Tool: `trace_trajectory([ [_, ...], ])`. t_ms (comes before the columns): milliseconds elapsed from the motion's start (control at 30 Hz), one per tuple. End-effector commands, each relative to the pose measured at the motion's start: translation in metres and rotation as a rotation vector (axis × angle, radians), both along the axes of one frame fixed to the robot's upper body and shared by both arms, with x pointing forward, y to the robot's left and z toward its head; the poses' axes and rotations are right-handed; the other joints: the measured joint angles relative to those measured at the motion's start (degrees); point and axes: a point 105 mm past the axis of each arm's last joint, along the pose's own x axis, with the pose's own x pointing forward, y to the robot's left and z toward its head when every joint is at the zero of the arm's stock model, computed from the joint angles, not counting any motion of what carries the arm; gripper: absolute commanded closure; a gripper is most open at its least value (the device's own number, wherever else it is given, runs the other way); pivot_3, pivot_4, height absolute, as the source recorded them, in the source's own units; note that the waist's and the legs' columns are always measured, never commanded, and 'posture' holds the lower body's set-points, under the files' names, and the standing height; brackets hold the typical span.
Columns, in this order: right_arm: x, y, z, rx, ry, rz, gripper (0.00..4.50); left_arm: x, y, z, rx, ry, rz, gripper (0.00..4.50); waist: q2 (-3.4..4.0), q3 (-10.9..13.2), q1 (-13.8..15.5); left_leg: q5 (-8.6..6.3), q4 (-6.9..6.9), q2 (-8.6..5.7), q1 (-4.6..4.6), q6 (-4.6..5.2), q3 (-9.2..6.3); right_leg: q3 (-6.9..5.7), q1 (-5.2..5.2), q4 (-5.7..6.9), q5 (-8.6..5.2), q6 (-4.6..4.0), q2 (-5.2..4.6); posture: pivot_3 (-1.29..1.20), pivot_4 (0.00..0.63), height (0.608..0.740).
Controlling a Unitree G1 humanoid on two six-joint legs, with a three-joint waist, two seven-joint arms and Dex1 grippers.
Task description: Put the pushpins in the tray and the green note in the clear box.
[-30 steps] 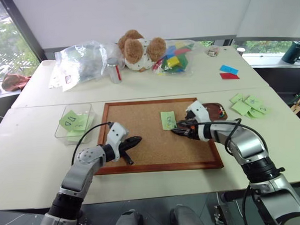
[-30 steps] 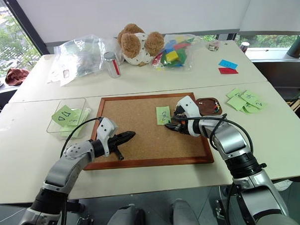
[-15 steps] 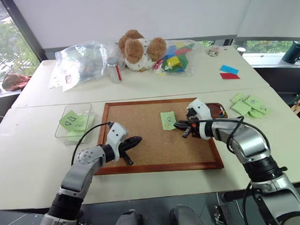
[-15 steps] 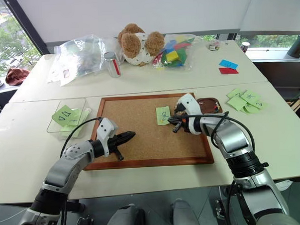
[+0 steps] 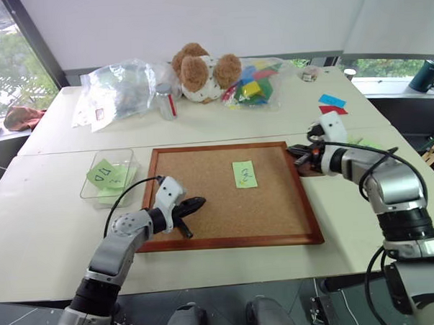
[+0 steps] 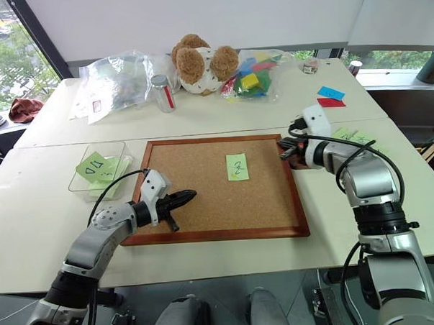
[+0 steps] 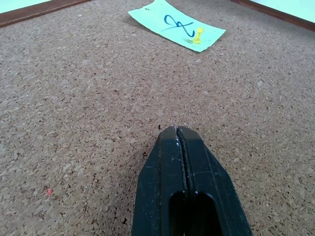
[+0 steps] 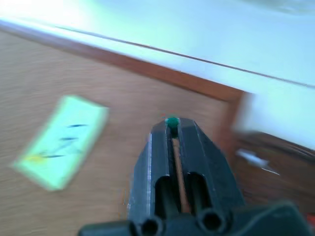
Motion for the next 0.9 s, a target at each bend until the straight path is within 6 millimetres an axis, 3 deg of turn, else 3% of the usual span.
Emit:
trace_trajectory([
  [33,0.008,-0.016,0.010,0.005,-0.044,-0.056,4.46,-0.008,0.010,-0.032,0.064,0.128,0.029,4.50,0.00,0.00,-0.01,0.00,0.00,0.00,0.00,0.00,0.00,0.00,0.00,0.00,0.00,0.00,0.00,0.00,0.150,0.740],
  [300,0.012,-0.027,-0.013,0.003,0.015,-0.092,4.46,-0.008,0.013,-0.031,0.062,0.123,0.040,4.50,0.00,0.00,-0.02,0.00,0.01,0.00,0.00,0.00,0.01,0.00,0.01,0.00,0.00,0.00,0.00,0.00,0.150,0.740],
  [400,0.012,-0.029,-0.015,0.003,0.021,-0.097,3.57,-0.008,0.013,-0.031,0.062,0.123,0.042,4.50,0.00,0.00,-0.07,0.00,0.01,0.00,0.00,0.00,0.02,0.00,0.01,0.01,0.00,0.00,0.01,0.00,0.150,0.740],
  [600,0.012,-0.031,-0.010,0.000,0.010,-0.100,0.78,-0.008,0.013,-0.031,0.063,0.122,0.042,4.50,0.01,-0.01,-0.08,0.00,0.01,0.00,0.00,0.00,0.01,0.00,0.01,0.01,0.00,0.00,0.01,0.00,0.150,0.740],
  [900,0.010,-0.024,0.012,-0.006,-0.045,-0.054,0.78,-0.006,0.012,-0.030,0.064,0.121,0.035,4.50,0.01,-0.01,-0.06,0.00,0.01,0.00,0.00,0.00,0.01,0.00,0.01,0.01,0.00,0.00,0.01,0.00,0.150,0.740],
])
